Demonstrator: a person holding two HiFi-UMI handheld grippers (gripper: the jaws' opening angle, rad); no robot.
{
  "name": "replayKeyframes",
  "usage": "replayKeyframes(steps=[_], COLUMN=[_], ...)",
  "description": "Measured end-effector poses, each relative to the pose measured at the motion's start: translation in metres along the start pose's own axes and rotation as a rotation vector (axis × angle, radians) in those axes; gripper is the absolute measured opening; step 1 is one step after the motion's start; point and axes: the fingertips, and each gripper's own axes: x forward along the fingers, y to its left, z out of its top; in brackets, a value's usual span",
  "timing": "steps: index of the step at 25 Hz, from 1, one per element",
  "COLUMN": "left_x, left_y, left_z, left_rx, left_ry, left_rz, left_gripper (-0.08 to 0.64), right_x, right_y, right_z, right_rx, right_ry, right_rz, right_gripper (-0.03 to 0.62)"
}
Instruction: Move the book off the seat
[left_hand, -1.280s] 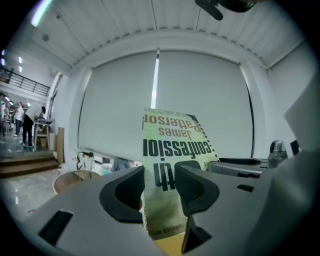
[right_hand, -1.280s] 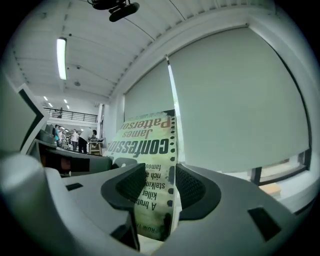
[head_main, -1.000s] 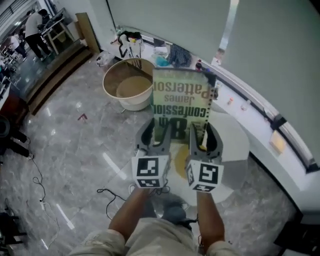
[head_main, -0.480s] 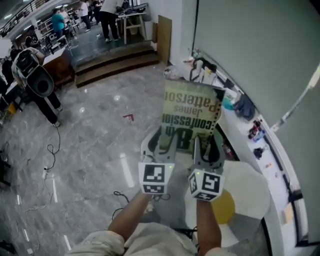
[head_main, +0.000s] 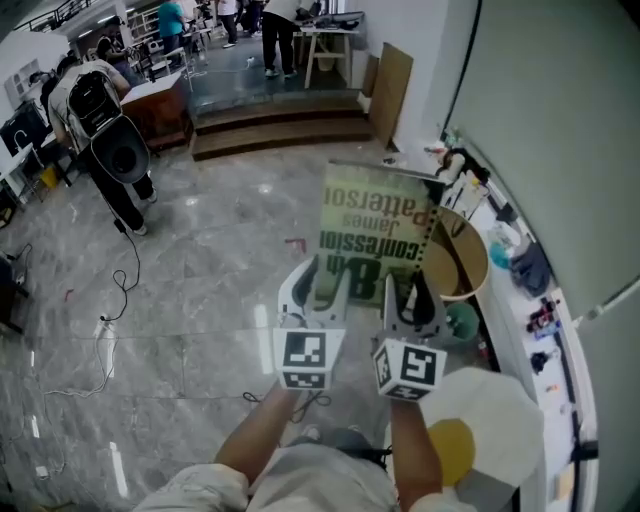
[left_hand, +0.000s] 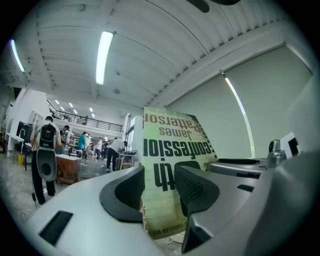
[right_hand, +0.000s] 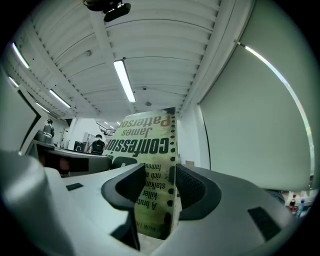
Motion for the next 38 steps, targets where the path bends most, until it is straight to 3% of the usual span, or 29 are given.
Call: replayKeyframes(steps=[8,18,23,29,38], left_x=[0.078,0.255,0.319,0.383,0.492], left_y=[0.033,-0.003,-0.022,-0.055,-0.108], left_z=[-0.014,-0.007,-0.012,-0.029,-0.079], left_rx=[0.024,0.041,0.047,0.044,-0.005], left_ry=[0.023,0.024,0.035,0.079,0.137], left_rz=[0.049,0.06,0.042,-0.026,-0.203], left_gripper=[0.193,0.193,0.193,0.192,0.192], right_x=[0.089,0.226,0.269,0.297,0.341], right_y=[-0.012,-0.132,-0.18,-0.237,-0.328], right_z=[-0.024,-0.034,-0.043,-0.064,-0.112], right_rx=[0.043,0.074,0.079,0.091,0.063], right_ry=[0.01,0.006,0.007,0.049,0.126], right_rz=[0.046,0.056,0.044,-0.032,-0.211], right_gripper=[0.186,0.186,0.186,0.186,0.186])
